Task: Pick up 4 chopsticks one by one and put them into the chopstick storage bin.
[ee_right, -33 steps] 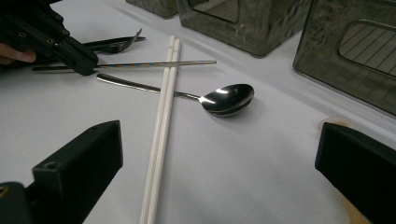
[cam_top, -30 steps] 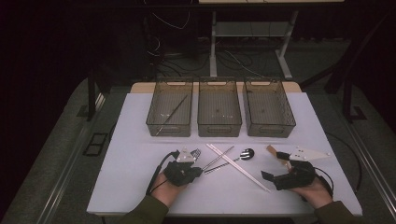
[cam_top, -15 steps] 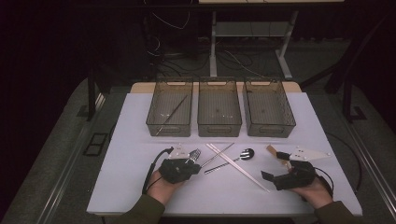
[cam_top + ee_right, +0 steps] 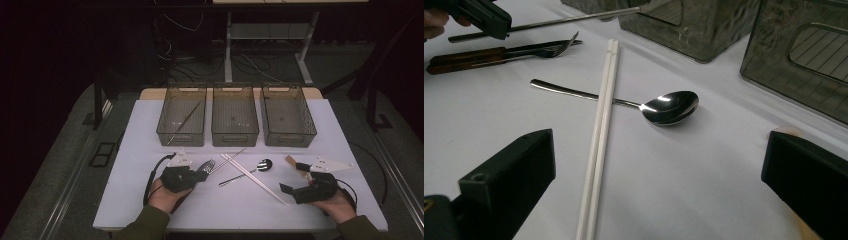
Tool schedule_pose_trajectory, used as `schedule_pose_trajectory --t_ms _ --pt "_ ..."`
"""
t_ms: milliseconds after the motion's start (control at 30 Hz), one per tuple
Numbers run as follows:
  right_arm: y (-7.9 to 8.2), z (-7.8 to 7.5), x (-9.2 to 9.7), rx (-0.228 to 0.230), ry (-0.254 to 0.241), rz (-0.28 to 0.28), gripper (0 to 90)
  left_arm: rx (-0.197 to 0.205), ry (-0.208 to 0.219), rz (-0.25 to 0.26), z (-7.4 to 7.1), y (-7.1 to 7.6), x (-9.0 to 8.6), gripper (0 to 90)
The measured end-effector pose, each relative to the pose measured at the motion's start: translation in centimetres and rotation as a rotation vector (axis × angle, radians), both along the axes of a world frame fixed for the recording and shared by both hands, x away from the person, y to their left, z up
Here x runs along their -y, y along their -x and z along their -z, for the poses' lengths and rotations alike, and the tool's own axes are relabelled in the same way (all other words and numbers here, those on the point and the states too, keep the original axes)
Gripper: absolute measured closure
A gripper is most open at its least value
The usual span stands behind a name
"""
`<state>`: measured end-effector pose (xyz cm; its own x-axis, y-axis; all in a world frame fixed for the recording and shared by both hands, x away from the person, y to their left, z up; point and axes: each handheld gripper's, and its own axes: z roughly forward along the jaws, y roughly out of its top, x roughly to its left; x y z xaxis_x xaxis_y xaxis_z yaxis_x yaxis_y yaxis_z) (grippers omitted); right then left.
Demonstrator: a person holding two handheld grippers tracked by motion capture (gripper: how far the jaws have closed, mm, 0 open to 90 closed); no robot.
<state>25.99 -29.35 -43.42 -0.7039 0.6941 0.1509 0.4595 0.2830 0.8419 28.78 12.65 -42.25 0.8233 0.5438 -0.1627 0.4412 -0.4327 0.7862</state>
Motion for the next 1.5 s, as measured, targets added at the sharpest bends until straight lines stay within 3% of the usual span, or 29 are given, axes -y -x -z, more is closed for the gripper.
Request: schedule_pose_trajectory --t_ms 600,1000,1500 --pt "0.0 0.0 0.0 0.0 0.001 0.0 0.9 0.054 0.04 -0.06 -1.3 -0.5 -3.0 84.8" --pt "0.0 0.0 -0.1 -0.003 0.005 -0.001 0.9 0.085 0.076 -0.129 -1.9 -1.8 -5.3 84.8" --pt "-0.1 0.2 -0.1 -0.005 0.01 0.0 0.9 0.099 0.119 -0.189 -2.6 -3.5 -6.9 84.8"
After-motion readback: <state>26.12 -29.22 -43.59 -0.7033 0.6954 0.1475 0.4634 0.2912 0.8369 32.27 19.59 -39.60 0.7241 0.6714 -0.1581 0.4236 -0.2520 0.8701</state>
